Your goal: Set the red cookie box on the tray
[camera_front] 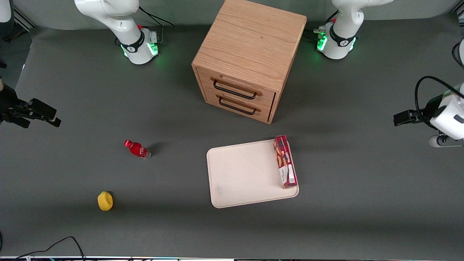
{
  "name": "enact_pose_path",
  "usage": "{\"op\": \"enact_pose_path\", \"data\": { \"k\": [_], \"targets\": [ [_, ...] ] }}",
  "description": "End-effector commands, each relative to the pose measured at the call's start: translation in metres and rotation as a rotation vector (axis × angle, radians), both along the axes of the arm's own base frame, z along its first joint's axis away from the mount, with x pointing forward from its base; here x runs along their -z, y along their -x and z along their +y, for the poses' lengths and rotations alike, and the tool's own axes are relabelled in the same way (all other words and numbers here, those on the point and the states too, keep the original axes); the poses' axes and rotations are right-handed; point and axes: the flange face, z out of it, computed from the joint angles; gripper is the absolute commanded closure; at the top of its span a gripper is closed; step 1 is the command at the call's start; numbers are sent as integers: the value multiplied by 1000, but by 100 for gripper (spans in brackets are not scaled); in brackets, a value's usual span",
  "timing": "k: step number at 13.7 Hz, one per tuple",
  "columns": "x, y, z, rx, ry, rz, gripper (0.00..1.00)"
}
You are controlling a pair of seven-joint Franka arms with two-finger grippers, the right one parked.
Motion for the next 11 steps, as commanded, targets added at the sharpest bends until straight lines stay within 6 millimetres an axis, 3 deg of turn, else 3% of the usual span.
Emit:
{"op": "enact_pose_path", "data": {
  "k": [1,4,7,11],
  "targets": [
    [2,40,-10,-13,33,-81,0],
    [0,41,-27,-58,26,-83,0],
    [-16,41,-30,-45,27,-76,0],
    [-20,27,-34,-30,32,-34,0]
  ]
}}
